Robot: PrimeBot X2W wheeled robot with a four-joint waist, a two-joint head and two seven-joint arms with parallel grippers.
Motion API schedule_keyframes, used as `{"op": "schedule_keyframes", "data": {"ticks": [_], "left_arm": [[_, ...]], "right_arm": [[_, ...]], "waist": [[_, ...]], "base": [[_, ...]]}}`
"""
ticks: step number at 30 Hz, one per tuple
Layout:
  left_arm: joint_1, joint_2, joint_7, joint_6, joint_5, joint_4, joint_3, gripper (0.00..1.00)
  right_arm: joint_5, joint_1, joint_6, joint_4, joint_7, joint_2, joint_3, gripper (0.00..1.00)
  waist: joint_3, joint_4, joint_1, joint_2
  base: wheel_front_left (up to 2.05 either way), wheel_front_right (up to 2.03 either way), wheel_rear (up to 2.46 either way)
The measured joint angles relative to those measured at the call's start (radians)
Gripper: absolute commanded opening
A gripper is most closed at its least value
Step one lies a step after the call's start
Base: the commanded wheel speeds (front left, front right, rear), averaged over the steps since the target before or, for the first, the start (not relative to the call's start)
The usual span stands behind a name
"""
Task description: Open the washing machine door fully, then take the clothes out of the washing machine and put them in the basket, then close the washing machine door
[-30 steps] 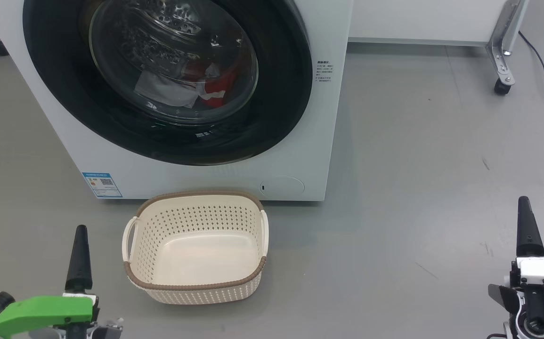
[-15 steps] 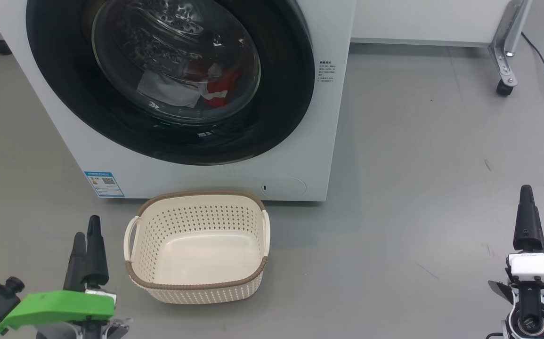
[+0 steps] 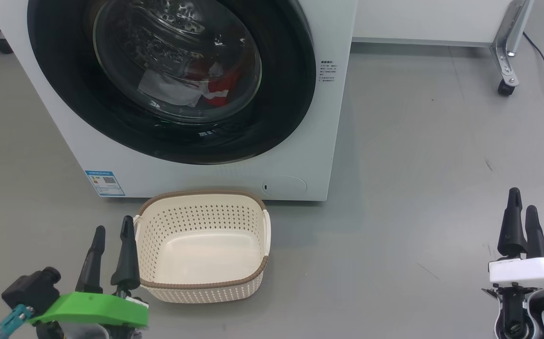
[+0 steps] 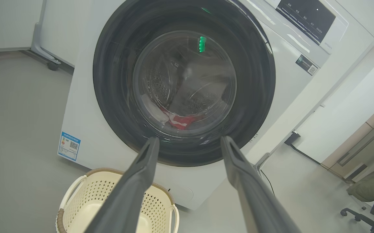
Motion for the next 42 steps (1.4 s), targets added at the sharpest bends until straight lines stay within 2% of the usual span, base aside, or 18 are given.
{"op": "schedule_keyframes", "data": {"ticks": [4,16,23,35,42], "left_arm": [[0.000,0.002,-0.012,0.002,0.095,0.000,-0.021,1.00],[0.000,0.014,-0.051,0.045,0.379,0.003,-0.071,1.00],[0.000,0.023,-0.072,0.065,0.527,0.007,-0.110,1.00],[0.001,0.021,-0.073,0.096,0.574,0.064,-0.130,1.00],[0.001,0.018,-0.073,0.105,0.575,0.087,-0.132,1.00]], "right_arm": [[-0.072,0.006,-0.008,-0.001,-0.015,-0.003,0.020,1.00],[-0.289,0.007,-0.027,0.000,-0.045,-0.037,0.090,1.00],[-0.401,0.007,-0.049,0.004,-0.052,-0.049,0.126,1.00],[-0.446,0.021,-0.069,0.066,-0.010,-0.059,0.171,1.00],[-0.465,0.024,-0.069,0.089,0.022,-0.071,0.200,1.00]], "waist": [[0.000,0.000,0.0000,0.0000],[0.000,0.003,0.0000,0.0000],[0.000,0.005,-0.0001,0.0000],[0.000,0.004,-0.0001,0.0000],[-0.001,0.004,0.0000,0.0000]], "base": [[0.00,0.00,0.00],[0.00,0.00,0.00],[0.00,0.00,0.00],[0.00,0.00,0.00],[0.00,0.00,0.00]]}}
